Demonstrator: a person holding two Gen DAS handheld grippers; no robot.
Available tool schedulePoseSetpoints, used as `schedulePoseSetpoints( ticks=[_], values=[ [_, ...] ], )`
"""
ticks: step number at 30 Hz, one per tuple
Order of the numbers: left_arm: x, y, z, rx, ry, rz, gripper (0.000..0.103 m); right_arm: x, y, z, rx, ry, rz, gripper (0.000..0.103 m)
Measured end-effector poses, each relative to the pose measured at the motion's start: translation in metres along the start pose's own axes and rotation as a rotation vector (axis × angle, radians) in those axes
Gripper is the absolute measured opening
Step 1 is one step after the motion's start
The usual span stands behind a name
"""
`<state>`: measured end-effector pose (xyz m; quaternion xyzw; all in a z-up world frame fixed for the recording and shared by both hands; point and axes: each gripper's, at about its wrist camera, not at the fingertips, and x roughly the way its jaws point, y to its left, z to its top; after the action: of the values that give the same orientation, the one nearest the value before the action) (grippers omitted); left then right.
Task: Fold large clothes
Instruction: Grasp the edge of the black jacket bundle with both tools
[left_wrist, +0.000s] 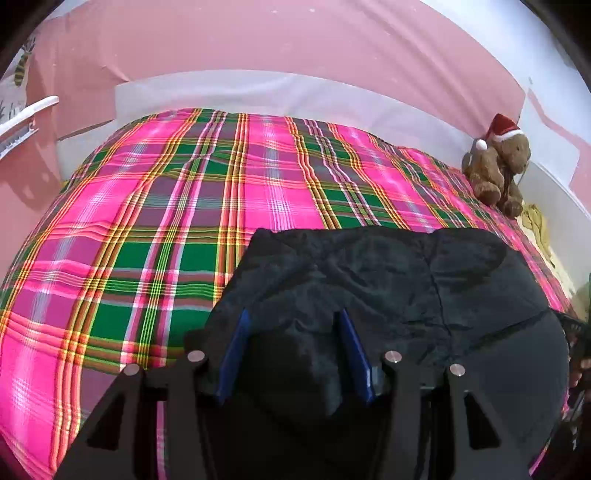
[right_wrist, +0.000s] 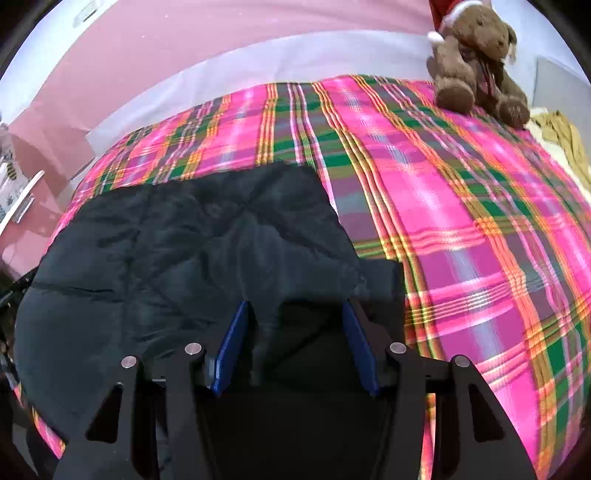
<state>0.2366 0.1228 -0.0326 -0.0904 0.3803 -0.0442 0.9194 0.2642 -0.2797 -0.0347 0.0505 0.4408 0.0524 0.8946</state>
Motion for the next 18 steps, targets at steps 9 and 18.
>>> schedulePoseSetpoints(
  ticks=[9,18],
  values=[
    [-0.023,-0.006,0.000,-0.008,-0.025,0.017,0.053,-0.007,-0.001,-0.002,0.021,-0.026,-0.025,0.054],
    [-0.065,0.028,-0.025,-0.033,-0.028,0.014,0.053,-0.065,0.003,-0.028,-0.023,-0.073,0.004,0.055]
  ],
)
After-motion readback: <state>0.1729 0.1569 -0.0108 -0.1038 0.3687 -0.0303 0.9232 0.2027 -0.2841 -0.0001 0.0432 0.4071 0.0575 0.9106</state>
